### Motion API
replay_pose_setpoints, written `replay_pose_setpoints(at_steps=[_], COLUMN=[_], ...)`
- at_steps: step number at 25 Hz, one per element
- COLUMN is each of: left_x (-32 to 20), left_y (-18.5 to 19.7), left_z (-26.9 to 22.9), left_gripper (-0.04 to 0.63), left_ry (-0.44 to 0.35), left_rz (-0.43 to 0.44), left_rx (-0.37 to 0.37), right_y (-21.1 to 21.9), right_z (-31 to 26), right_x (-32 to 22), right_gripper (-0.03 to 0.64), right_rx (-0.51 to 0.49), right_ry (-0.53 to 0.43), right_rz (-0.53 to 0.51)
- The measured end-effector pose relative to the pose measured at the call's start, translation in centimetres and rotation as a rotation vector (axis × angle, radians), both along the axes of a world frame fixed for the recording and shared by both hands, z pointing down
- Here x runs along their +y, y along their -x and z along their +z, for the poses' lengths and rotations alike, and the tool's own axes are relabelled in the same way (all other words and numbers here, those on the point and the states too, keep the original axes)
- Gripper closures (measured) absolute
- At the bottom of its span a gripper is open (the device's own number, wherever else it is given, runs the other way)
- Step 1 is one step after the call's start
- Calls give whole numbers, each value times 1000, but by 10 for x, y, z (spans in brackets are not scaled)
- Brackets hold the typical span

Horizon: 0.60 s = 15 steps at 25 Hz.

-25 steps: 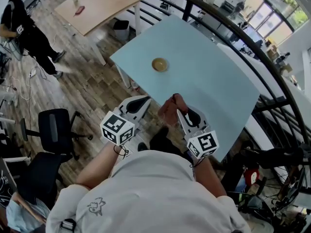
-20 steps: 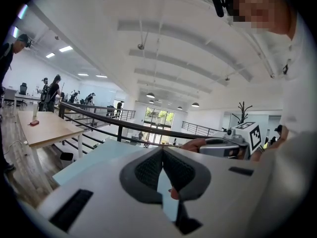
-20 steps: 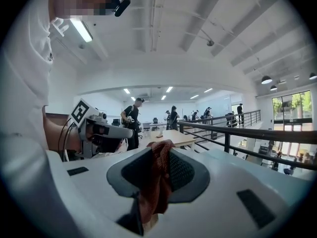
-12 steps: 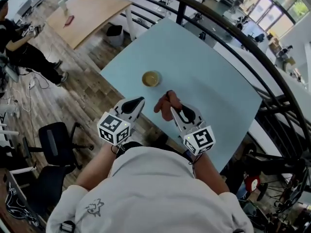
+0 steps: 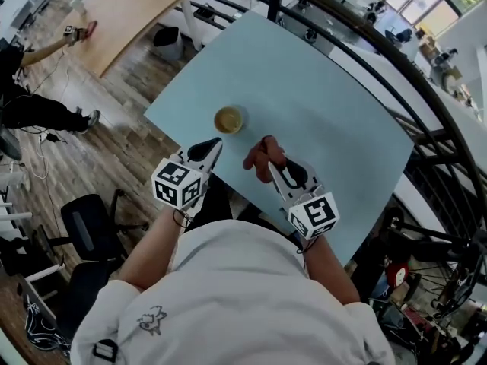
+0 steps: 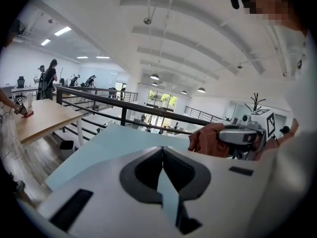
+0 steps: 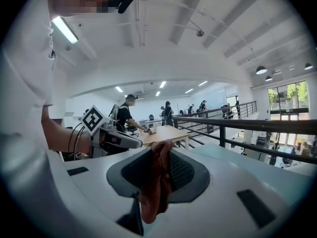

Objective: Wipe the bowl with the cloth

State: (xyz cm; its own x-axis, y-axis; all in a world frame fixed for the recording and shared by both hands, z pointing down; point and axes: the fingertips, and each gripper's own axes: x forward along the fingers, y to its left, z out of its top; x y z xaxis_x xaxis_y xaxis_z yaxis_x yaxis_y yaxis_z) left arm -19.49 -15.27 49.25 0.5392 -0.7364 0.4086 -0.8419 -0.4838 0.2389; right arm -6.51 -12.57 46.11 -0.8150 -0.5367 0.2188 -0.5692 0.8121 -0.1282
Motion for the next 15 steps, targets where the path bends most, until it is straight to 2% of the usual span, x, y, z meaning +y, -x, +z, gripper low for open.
replay_pose_setpoints(at_steps=[8, 13, 15], left_x=[-30, -72, -82], left_y=[12, 50, 59], left_z=[26, 51, 63], left_gripper=[580, 578, 524], left_ry=[45, 106, 137], left_rz=[21, 34, 51], left_rx=[-25, -28, -27], right_y=[10, 45, 54], right_z=[19, 28, 32], right_x=[-19, -59, -69], right_gripper=[517, 517, 517], right_rx=[-4, 15, 19], right_ry=[40, 70, 80], right_rz=[43, 87, 112])
